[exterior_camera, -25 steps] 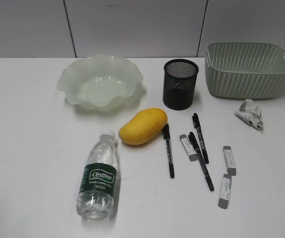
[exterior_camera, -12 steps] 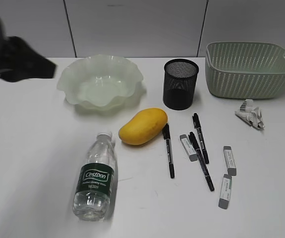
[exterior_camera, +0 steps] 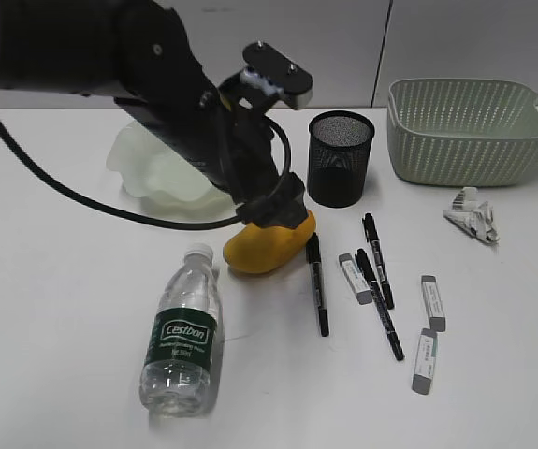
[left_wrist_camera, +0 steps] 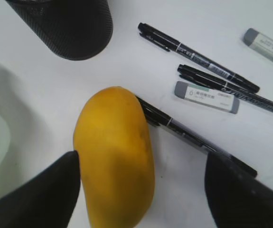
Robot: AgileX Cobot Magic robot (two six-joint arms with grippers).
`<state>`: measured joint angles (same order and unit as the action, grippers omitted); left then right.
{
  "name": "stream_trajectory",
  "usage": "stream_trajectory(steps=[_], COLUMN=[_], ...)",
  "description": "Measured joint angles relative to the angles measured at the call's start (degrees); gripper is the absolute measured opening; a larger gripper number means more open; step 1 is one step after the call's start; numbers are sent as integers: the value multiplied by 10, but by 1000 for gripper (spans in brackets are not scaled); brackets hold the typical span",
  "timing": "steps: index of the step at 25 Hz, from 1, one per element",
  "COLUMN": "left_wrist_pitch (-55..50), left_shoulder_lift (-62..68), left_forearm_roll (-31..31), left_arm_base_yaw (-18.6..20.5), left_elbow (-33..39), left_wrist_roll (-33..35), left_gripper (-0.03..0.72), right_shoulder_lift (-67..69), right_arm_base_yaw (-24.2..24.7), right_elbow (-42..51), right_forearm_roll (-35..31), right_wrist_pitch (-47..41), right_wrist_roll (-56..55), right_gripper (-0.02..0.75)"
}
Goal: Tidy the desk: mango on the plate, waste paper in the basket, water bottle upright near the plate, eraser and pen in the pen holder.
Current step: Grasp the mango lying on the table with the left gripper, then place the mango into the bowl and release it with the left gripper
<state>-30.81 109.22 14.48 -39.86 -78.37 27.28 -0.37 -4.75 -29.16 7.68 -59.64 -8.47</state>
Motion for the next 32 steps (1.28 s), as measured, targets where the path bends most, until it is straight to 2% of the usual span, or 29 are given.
stream_trajectory(steps=[4, 10, 14, 19, 22, 24, 27, 32], left_wrist_pitch=[8, 48, 60, 34, 2, 18, 91, 209], left_shoulder_lift=[58, 108, 131, 128, 103, 63, 2, -2], left_forearm_roll=[-24, -83, -88, -83, -69, -64, -57, -52], left_arm_base_yaw=[-1, -1, -1, -1, -1, 1, 20, 100], left_elbow=[-28, -33, -35, -42, -43, -43, -45, -50], left_wrist_roll=[-8, -38, -41, -42, -42, -42, -42, -42], left_gripper=[619, 619, 615, 572, 572, 572, 571, 571], right_shoulder_lift=[0, 0, 0, 0, 0, 0, 0, 0], right_arm_base_yaw=[0, 0, 0, 0, 0, 0, 0, 0], right_elbow=[0, 0, 0, 0, 0, 0, 0, 0], right_forearm_roll=[0, 0, 0, 0, 0, 0, 0, 0], right_wrist_pitch=[0, 0, 0, 0, 0, 0, 0, 0], right_wrist_roll=[0, 0, 0, 0, 0, 0, 0, 0], right_gripper=[307, 307, 307, 307, 307, 307, 307, 307])
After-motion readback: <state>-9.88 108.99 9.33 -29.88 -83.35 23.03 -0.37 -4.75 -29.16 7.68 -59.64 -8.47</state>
